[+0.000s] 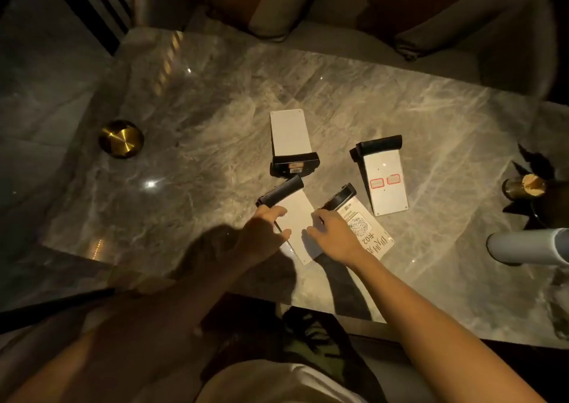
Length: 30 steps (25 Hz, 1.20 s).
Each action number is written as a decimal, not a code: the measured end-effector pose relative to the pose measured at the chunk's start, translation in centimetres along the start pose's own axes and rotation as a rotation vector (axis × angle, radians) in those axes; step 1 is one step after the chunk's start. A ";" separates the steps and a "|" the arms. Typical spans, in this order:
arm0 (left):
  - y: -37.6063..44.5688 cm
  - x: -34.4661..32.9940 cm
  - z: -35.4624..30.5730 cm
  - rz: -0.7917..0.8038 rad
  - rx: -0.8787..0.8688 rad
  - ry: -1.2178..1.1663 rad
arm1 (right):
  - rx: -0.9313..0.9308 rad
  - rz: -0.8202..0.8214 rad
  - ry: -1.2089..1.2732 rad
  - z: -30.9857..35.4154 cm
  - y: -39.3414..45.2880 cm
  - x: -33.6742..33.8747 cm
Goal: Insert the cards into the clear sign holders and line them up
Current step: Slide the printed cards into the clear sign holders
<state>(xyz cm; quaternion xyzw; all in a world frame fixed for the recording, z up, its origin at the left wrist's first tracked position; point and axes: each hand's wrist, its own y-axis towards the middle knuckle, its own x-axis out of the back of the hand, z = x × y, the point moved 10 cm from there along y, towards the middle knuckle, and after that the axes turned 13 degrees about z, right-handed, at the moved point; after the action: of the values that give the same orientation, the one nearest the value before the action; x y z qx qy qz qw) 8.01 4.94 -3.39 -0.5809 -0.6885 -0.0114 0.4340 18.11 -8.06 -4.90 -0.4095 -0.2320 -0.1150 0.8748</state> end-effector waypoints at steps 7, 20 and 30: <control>0.1 -3.1 2.2 0.313 0.208 -0.186 | -0.240 -0.025 0.207 -2.8 0.0 -1.0; -1.2 4.2 4.2 0.053 0.140 -0.573 | 0.022 -0.009 0.659 4.6 -0.1 1.9; 0.0 8.6 5.9 0.013 0.152 -0.836 | 0.002 0.084 0.993 10.0 2.7 2.4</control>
<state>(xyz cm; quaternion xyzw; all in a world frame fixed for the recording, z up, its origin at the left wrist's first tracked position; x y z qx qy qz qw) 5.02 14.84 -1.80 -0.5059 -0.8006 0.2788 0.1591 18.07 1.35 0.08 -0.3135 0.2291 -0.2604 0.8840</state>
